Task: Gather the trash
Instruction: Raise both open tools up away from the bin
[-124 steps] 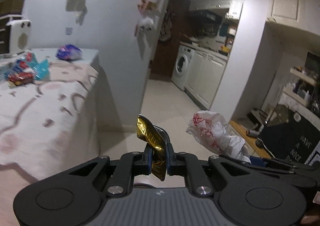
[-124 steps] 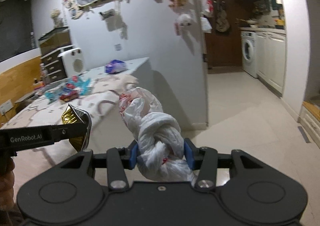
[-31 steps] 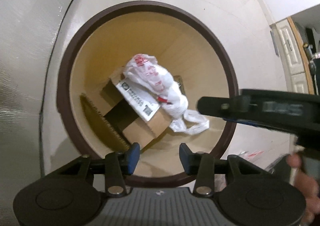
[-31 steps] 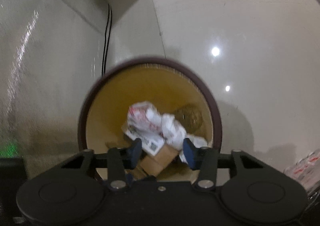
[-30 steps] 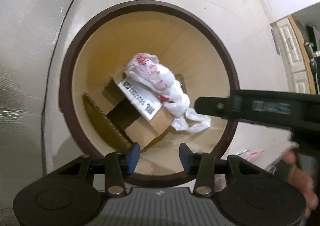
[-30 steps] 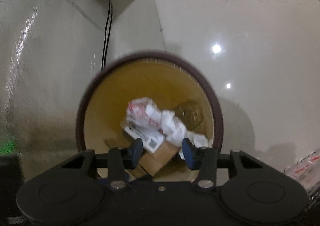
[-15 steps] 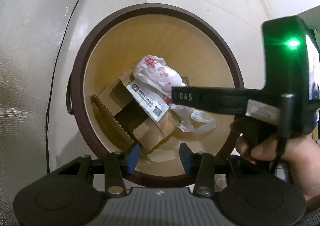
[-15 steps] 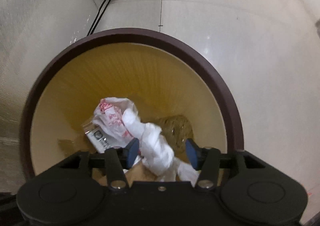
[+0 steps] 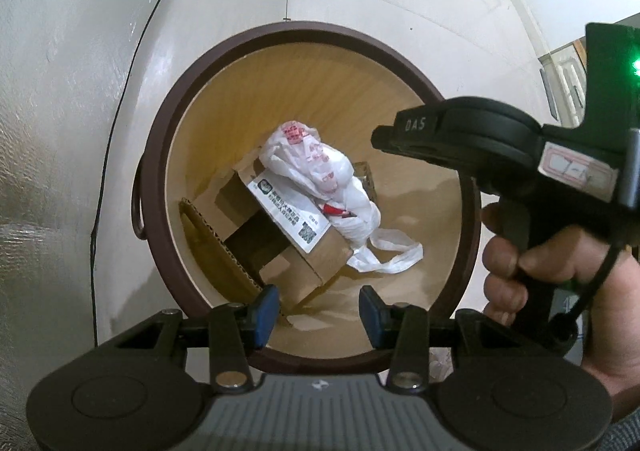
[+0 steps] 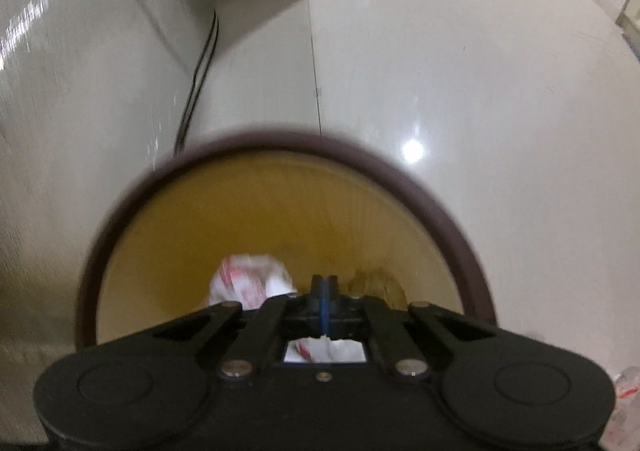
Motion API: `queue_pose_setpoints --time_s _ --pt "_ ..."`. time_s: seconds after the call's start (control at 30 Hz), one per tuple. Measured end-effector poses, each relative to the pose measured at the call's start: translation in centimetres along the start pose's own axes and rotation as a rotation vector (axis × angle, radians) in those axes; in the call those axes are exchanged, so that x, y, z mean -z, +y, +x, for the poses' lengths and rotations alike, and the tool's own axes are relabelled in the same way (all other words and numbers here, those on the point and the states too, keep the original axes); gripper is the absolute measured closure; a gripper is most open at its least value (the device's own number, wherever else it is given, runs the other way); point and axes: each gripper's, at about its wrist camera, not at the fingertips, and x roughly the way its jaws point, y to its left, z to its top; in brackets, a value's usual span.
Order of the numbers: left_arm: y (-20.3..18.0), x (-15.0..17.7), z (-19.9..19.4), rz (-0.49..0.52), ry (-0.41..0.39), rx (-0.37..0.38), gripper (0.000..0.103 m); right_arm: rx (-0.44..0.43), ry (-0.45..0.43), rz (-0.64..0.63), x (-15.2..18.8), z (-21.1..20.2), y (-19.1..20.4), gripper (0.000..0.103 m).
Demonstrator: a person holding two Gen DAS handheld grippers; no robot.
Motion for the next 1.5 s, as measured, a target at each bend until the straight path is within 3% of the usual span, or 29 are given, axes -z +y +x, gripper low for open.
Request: queue_pose_setpoints --time_s 0.2,0.3,0.43,0.53,0.8,1.1,1.33,1.5 --pt "-0.3 -0.2 -0.8 0.001 -0.018 -0.026 0.058 -0.042 0.030 -0.021 -0.6 -1.0 -0.3 0.103" --pt "-0.6 -0.2 -1.9 -0.002 -0.040 -0.045 0.049 -0.062 0.048 -0.023 -1.0 -2.5 -0.3 0.100" --pt "-0.9 0.3 -3.9 0.002 -0.065 -0.071 0.040 -0.063 0.036 -0.014 -1.2 -5.2 -0.6 0.074" --pt "-1.3 0.9 -5.6 0.011 -0.090 -0.094 0.026 -0.053 0.015 0.003 -1.0 -7.3 -1.1 0.065" --pt "-2.6 2.8 -9.4 0.043 -0.131 -0.138 0.001 -0.044 -0.057 0.017 1.2 -13.7 -1.5 0.031" --pt "-3.6 4.7 -13.7 0.067 -0.187 -0.187 0.000 0.003 -0.094 0.044 4.5 -19.2 -3.1 0.022" --pt "-4.6 6.5 -17.7 0.100 -0.245 -0.220 0.000 0.013 -0.144 0.027 7.1 -23.9 -3.6 0.005" --pt "-5.7 8.2 -20.5 0.139 -0.284 -0.228 0.000 0.028 -0.190 0.020 8.6 -27.4 -3.7 0.001"
